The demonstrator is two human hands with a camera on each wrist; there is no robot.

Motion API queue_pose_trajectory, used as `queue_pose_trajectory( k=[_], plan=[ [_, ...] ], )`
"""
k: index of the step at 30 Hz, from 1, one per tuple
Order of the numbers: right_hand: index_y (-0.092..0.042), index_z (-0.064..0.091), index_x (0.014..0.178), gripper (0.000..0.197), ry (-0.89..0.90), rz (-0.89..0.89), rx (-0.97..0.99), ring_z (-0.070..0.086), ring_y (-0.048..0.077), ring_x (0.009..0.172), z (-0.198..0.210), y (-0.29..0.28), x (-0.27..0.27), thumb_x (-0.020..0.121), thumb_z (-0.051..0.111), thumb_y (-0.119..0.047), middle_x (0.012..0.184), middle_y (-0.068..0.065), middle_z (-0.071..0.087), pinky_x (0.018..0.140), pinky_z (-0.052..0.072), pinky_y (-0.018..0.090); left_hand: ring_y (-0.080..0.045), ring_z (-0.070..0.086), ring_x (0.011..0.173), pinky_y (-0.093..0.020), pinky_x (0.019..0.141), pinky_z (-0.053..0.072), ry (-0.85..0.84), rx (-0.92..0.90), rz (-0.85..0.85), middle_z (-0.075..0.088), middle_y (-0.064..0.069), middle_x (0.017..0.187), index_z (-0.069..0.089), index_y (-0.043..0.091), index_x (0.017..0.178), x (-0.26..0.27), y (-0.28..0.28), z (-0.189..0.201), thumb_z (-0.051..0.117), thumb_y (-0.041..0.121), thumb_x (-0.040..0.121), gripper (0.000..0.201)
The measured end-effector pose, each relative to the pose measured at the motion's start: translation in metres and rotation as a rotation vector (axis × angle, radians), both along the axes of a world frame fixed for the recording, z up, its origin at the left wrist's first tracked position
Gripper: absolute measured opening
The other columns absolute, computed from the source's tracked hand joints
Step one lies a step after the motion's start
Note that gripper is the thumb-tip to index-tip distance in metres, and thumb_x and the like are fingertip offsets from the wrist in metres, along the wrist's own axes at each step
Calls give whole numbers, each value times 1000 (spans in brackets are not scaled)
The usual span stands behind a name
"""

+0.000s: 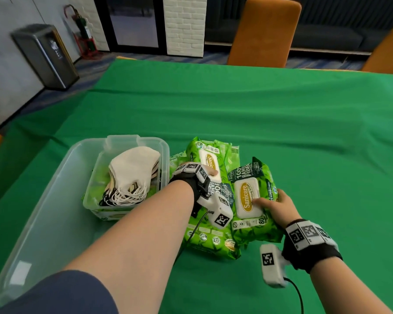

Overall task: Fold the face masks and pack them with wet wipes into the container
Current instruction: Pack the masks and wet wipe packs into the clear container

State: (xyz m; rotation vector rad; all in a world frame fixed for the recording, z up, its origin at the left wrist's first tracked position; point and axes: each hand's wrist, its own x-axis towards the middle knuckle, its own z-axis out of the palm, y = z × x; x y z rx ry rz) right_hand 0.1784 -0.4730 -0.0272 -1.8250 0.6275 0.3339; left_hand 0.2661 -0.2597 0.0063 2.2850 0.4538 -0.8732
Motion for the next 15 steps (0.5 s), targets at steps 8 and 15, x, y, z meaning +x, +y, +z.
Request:
queue_pose_trajectory(
  k=[8, 15],
  plan=[
    [-26, 48, 87, 38, -92, -26, 35, 68, 35, 78, 8, 2, -16, 68, 79, -14, 95, 13, 69, 74, 55, 53, -28, 50, 119, -36, 101, 40, -162, -49, 28, 44, -12, 140, 42, 7, 138, -36, -8, 53, 65, 47, 82, 72],
    [-15, 52, 101, 41, -162, -35, 138, 68, 36, 78, 33, 23, -26, 68, 78, -10, 98, 15, 69, 75, 54, 55, -29, 53, 116, -37, 101, 40, -358, -309, 202, 51, -10, 134, 43, 3, 137, -52, 47, 104, 68, 68, 63, 101]
  ],
)
